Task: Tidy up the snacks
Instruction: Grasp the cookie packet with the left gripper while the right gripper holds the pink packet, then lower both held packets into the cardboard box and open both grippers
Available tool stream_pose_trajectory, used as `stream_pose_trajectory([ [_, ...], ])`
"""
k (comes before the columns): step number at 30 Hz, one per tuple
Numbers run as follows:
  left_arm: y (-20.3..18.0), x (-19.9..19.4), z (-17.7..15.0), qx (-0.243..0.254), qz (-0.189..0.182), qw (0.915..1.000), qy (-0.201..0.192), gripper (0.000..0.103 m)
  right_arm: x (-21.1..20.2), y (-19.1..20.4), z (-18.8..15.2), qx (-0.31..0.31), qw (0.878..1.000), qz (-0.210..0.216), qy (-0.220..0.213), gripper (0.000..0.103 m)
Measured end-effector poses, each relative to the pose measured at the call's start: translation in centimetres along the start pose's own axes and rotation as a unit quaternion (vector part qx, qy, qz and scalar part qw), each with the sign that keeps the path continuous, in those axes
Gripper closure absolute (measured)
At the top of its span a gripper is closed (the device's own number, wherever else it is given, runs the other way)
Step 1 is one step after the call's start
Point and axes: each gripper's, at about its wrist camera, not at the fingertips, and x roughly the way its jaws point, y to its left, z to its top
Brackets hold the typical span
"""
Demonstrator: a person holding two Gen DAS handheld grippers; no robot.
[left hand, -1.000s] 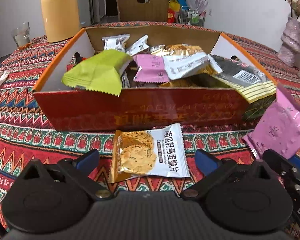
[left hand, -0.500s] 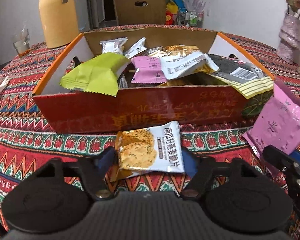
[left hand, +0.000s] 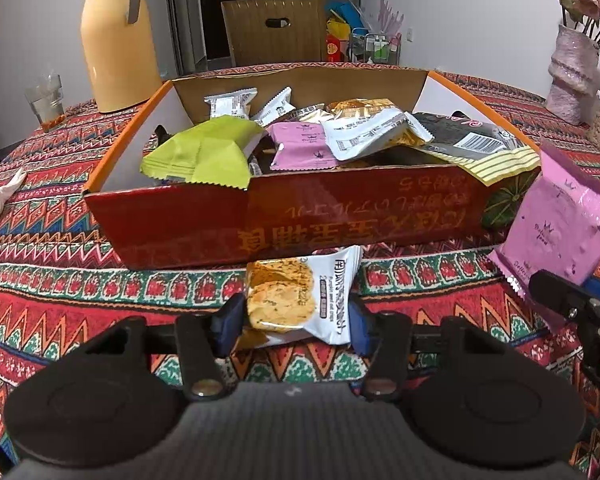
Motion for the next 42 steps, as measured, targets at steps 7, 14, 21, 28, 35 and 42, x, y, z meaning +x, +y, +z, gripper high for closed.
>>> stream_pose_trajectory([
  [7,0.5,-0.9,-0.3,-0.001,-0.002,0.9999,-0.017,0.051,-0.8,0.3,0.1,-0.006,1.0,0.0,-0.01,0.085],
  [14,0.8,-2.3,-0.6,0.003,-0.006,0.9994,-0.034,0.051,-1.6,0.6,0.0,-0.008,1.0,-0.001,-0.015,0.085],
  [21,0.9,-5.0,-0.5,0.009,-0.019,0.9975,-0.067,0.051,-2.3,0.8,0.3,-0.013,1.0,-0.002,-0.024,0.085],
  [28,0.9,-7.4,0.3,0.015,-0.032,0.9935,-0.109,0.051,-3.2,1.5,1.4,-0.02,0.999,0.0,-0.043,0.085],
  [35,1.0,-8.7,1.6,0.017,-0.033,0.9893,-0.141,0.051,-3.4,2.1,2.8,-0.026,0.998,0.003,-0.06,0.085],
  [42,1.5,-9.1,3.7,0.009,-0.033,0.9849,-0.169,0.05,-2.8,2.9,4.7,-0.033,0.997,0.009,-0.076,0.085],
])
